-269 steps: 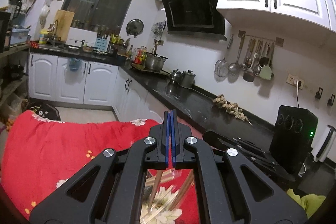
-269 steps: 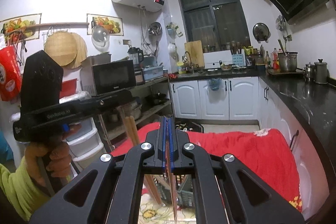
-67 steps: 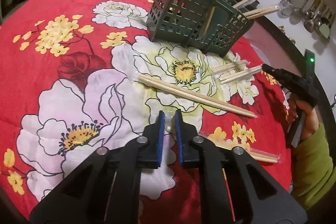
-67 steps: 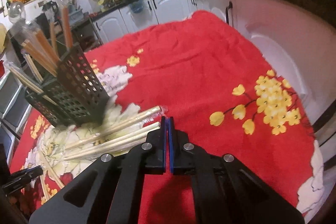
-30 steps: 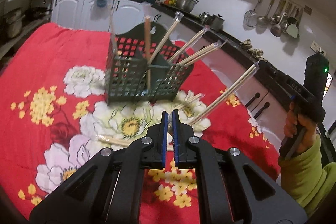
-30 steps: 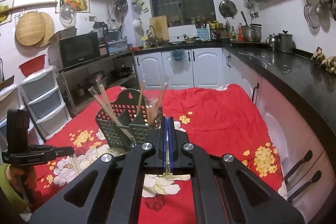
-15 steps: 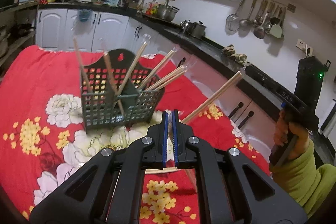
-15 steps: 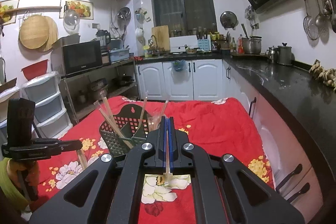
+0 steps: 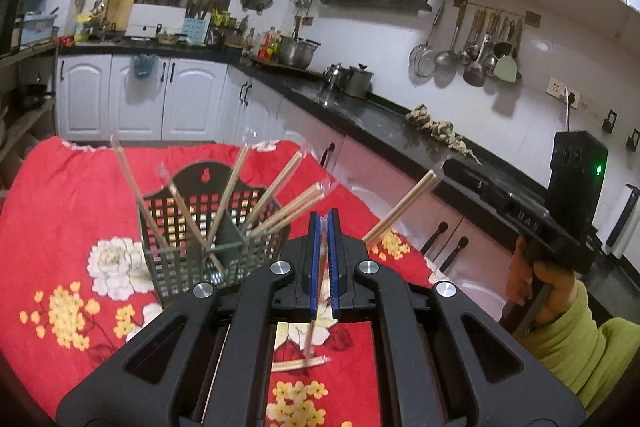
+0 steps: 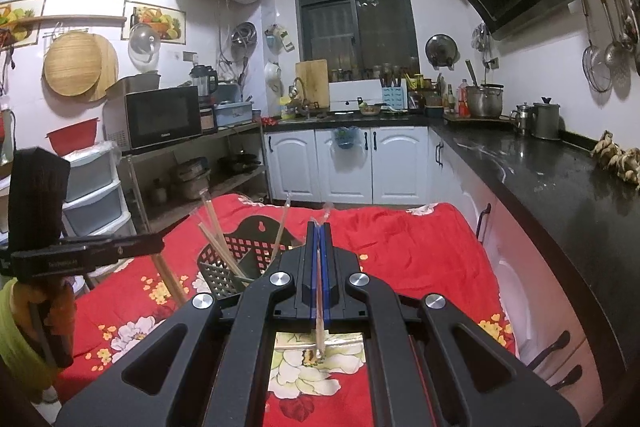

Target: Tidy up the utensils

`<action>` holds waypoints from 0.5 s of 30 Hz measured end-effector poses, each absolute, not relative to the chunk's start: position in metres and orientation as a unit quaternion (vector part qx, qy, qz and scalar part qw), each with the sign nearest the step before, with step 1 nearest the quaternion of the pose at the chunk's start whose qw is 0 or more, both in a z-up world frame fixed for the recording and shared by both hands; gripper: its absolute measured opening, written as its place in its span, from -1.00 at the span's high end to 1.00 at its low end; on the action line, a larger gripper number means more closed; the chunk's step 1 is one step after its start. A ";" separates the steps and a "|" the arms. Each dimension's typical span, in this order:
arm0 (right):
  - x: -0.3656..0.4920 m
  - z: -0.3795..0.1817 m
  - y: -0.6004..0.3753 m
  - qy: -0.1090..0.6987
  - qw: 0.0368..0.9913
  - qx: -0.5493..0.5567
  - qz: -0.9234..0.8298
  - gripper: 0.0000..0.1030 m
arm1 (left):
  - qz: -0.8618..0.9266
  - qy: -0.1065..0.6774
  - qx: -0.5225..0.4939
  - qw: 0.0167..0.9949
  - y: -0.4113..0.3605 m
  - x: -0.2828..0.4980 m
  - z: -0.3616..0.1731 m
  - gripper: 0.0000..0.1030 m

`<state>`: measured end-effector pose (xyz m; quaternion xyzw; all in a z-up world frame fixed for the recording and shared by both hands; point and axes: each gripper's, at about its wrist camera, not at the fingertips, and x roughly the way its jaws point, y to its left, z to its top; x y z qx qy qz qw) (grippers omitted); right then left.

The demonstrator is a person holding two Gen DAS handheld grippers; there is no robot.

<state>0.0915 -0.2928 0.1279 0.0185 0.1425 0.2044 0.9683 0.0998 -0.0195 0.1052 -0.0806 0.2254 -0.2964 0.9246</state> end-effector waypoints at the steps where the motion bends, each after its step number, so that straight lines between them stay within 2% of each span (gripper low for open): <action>1: 0.091 0.128 -0.294 0.141 0.968 0.018 0.206 0.97 | -0.296 0.221 -0.079 0.926 -0.019 0.100 0.108 0.97; 15: 0.081 0.150 -0.276 0.117 0.968 0.011 0.224 0.97 | -0.281 0.172 -0.085 0.940 -0.003 0.108 0.149 0.97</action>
